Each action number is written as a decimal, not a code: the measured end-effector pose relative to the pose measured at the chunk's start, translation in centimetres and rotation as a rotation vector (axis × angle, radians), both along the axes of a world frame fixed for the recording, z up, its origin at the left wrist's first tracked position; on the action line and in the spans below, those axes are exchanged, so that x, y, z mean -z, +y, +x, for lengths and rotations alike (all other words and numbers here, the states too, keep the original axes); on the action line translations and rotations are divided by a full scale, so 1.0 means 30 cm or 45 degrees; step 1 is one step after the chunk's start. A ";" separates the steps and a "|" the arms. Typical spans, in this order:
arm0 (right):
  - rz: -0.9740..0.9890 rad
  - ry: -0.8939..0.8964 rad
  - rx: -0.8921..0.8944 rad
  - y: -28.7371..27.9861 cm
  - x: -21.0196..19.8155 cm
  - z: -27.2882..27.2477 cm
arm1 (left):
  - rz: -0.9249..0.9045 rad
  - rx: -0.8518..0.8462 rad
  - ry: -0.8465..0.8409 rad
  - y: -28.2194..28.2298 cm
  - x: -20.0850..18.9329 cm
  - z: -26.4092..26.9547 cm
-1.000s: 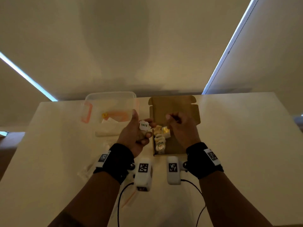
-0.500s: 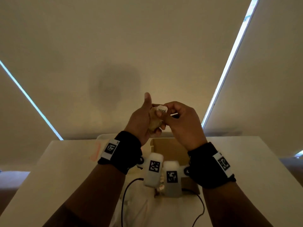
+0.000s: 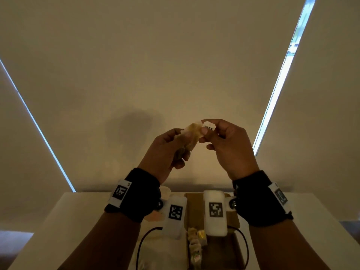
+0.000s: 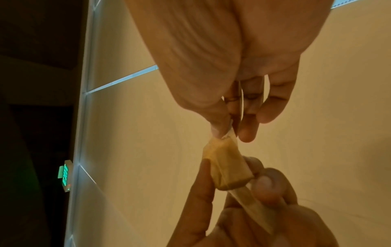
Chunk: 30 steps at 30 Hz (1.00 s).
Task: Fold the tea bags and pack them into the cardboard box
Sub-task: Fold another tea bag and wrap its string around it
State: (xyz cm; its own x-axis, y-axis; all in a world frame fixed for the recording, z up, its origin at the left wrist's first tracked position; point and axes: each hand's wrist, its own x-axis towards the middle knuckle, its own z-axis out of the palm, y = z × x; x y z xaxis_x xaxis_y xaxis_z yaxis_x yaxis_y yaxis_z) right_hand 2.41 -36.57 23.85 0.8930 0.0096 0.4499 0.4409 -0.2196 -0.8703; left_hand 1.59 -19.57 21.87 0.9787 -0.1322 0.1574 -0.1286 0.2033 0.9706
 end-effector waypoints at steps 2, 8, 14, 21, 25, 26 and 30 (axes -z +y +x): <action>0.035 -0.012 -0.006 -0.001 -0.020 0.004 | 0.036 -0.026 -0.031 0.008 -0.006 0.002; 0.183 0.004 -0.025 -0.004 -0.055 0.011 | -0.096 -0.042 -0.012 0.015 -0.026 0.001; 0.202 -0.007 -0.009 -0.005 -0.074 -0.002 | -0.091 0.048 -0.022 0.008 -0.027 -0.011; 0.258 0.008 0.019 -0.013 -0.091 -0.017 | -0.195 0.096 0.009 0.012 -0.020 -0.032; 0.319 0.032 0.026 -0.012 -0.099 -0.024 | -0.298 0.122 0.062 0.017 -0.021 -0.050; 0.328 0.043 0.023 -0.011 -0.100 -0.026 | -0.324 0.137 0.081 0.018 -0.023 -0.056; 0.372 0.092 0.001 -0.011 -0.101 -0.032 | -0.404 0.152 0.172 0.025 -0.033 -0.071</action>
State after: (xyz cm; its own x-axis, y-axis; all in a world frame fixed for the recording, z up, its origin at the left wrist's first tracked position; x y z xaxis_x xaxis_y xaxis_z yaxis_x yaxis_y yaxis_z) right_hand 1.43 -36.89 26.89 0.9229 -0.1115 0.3686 0.3752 0.0448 -0.9259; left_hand -0.55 -18.83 22.85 0.9739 -0.2125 0.0793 0.0393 0.5028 0.8635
